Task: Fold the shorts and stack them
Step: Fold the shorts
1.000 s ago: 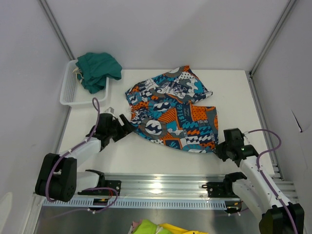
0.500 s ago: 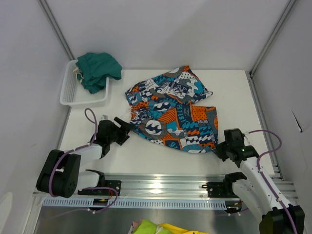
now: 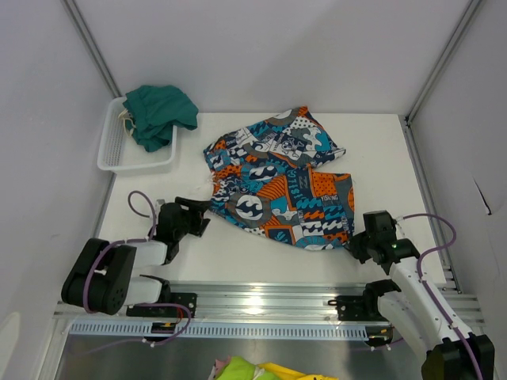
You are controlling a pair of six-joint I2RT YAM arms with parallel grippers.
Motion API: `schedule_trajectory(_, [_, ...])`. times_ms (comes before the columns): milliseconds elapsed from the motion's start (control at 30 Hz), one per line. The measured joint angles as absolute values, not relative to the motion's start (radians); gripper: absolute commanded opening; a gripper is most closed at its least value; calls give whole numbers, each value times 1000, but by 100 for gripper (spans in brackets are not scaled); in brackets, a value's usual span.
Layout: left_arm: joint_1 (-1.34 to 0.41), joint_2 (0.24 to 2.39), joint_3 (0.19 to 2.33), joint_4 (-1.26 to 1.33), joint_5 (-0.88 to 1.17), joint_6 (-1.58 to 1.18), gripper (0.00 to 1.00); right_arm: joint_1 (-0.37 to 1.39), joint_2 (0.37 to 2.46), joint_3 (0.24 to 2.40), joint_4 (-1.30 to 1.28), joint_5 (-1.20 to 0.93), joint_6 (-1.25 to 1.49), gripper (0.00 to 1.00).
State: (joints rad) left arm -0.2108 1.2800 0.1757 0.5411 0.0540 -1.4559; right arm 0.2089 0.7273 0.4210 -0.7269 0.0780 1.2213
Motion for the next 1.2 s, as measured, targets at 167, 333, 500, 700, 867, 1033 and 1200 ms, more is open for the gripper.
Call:
schedule_trajectory(167, [-221,1361,185,614,32,-1507,53,216,727,421,-727,74,1227,0])
schedule_trajectory(333, [-240,1458,186,700,8,-1548,38,221,718,418,-727,72,1231,0])
schedule_trajectory(500, [-248,1507,186,739,-4,-1553,13,223,718,415,-727,71,1231,0])
schedule_trajectory(700, [-250,1444,186,687,-27,-1510,5,225,718,411,-727,70,1231,0])
schedule_trajectory(867, [-252,1233,223,460,-67,-1396,0,229,700,415,-765,71,1230,0])
schedule_trajectory(1033, [-255,1039,285,222,-79,-1261,0,246,656,480,-857,78,1230,0])
schedule_trajectory(1200, [-256,908,261,59,-49,-1169,0,277,560,569,-963,103,1230,0])
